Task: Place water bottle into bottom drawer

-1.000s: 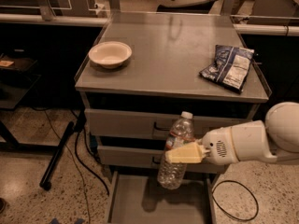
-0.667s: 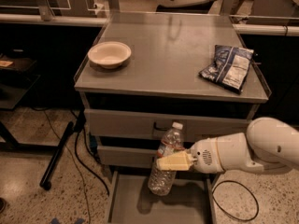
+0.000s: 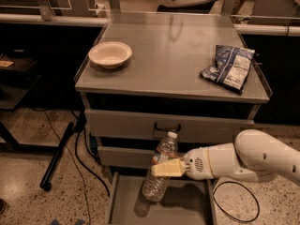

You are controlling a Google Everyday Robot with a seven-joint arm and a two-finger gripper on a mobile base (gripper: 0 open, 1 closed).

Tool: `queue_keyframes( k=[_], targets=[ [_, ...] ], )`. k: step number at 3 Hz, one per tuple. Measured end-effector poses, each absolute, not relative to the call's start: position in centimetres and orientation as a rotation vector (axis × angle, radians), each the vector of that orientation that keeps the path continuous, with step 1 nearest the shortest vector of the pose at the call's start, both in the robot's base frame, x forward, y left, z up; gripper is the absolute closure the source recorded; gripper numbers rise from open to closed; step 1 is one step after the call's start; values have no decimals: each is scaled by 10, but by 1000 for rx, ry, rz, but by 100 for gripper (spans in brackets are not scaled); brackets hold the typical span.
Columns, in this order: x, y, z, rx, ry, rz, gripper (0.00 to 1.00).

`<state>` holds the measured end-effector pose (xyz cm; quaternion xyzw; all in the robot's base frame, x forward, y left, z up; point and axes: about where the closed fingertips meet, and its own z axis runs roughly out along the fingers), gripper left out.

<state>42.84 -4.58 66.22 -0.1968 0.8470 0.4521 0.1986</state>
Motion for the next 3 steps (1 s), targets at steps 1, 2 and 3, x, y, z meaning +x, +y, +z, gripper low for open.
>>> queue_keyframes(
  k=[1, 2, 3],
  targets=[
    [419, -39, 651, -516, 2348, 1348, 100],
    [400, -30, 603, -426, 2364, 1440, 100],
    [385, -21, 529, -273, 2403, 1536, 100]
  ],
)
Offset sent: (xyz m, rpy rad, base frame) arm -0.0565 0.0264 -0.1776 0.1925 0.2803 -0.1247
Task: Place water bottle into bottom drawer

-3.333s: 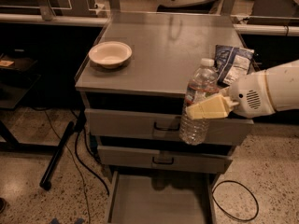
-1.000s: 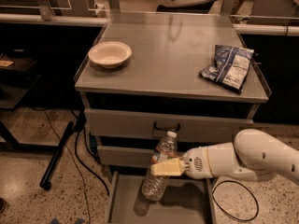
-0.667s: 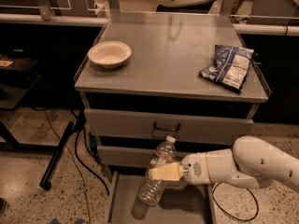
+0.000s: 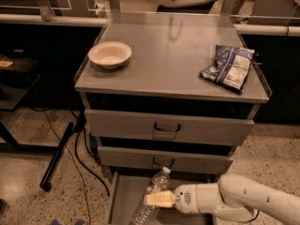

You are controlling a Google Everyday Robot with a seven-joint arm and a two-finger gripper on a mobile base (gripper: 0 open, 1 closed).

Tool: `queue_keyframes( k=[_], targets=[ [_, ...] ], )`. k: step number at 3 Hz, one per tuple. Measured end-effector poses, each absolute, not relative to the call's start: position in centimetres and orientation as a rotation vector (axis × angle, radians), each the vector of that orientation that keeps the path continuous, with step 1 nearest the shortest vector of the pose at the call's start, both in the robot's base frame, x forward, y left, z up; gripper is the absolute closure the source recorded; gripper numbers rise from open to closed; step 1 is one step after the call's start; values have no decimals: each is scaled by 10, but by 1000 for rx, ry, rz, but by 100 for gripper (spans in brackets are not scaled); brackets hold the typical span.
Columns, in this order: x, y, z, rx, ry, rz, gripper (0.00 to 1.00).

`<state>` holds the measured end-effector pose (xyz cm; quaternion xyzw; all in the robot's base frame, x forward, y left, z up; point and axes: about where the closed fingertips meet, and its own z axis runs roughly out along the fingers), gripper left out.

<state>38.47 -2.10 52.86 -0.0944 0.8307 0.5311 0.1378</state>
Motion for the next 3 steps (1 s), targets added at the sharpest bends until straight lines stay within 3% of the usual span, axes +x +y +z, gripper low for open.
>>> queue_keyframes(
  k=[2, 3],
  targets=[
    [386, -19, 503, -208, 2402, 1562, 100],
    [398, -24, 440, -53, 2391, 1593, 100]
  ],
)
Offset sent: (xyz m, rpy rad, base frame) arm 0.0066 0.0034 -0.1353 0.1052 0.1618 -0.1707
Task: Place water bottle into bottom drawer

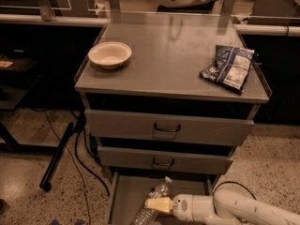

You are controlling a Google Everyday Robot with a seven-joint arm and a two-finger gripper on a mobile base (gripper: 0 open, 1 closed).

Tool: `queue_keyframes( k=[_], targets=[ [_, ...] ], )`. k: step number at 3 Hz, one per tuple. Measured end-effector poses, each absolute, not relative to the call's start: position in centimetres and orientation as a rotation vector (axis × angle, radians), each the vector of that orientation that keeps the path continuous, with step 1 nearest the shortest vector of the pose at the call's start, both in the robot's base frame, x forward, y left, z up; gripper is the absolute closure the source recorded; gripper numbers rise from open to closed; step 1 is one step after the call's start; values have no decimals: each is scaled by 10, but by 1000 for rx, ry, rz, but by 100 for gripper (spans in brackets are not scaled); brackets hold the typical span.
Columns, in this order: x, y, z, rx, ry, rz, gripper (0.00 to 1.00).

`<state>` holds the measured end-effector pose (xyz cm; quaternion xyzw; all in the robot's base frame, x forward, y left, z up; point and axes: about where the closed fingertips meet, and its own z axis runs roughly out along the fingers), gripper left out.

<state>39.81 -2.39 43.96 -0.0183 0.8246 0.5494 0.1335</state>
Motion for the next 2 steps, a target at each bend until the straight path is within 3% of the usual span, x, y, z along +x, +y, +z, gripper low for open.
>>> queue_keyframes(
  k=[2],
  targets=[
    [406, -28, 389, 60, 2398, 1612, 100]
  ],
)
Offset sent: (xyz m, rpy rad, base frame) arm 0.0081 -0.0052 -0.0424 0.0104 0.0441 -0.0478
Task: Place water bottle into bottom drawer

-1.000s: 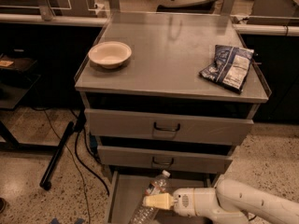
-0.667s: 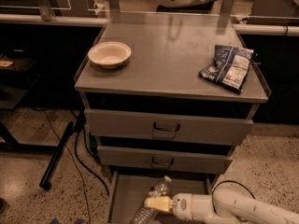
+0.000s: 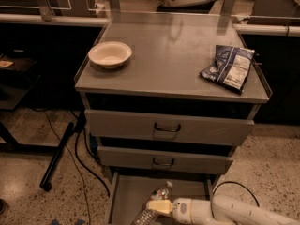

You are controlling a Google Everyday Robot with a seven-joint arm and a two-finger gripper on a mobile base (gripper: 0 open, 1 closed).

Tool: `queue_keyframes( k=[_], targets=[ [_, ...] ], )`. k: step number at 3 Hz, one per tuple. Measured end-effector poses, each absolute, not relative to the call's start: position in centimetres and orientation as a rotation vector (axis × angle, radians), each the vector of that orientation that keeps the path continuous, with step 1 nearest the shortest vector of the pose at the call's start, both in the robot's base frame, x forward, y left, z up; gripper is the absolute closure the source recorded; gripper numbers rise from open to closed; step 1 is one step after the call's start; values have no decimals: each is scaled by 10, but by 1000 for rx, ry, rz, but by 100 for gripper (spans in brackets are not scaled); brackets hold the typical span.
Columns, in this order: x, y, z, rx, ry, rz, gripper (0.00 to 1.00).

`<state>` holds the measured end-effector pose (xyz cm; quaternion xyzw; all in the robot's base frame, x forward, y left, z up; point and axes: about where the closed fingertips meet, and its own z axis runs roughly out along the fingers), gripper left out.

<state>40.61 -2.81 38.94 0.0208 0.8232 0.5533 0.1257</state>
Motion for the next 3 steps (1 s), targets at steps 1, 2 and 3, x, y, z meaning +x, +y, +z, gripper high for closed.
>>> queue_keyframes(
  k=[1, 2, 3],
  targets=[
    [413, -28, 381, 95, 2384, 1623, 100],
    [427, -42, 370, 176, 2342, 1604, 100],
    [435, -61, 357, 270, 2321, 1574, 100]
  ],
)
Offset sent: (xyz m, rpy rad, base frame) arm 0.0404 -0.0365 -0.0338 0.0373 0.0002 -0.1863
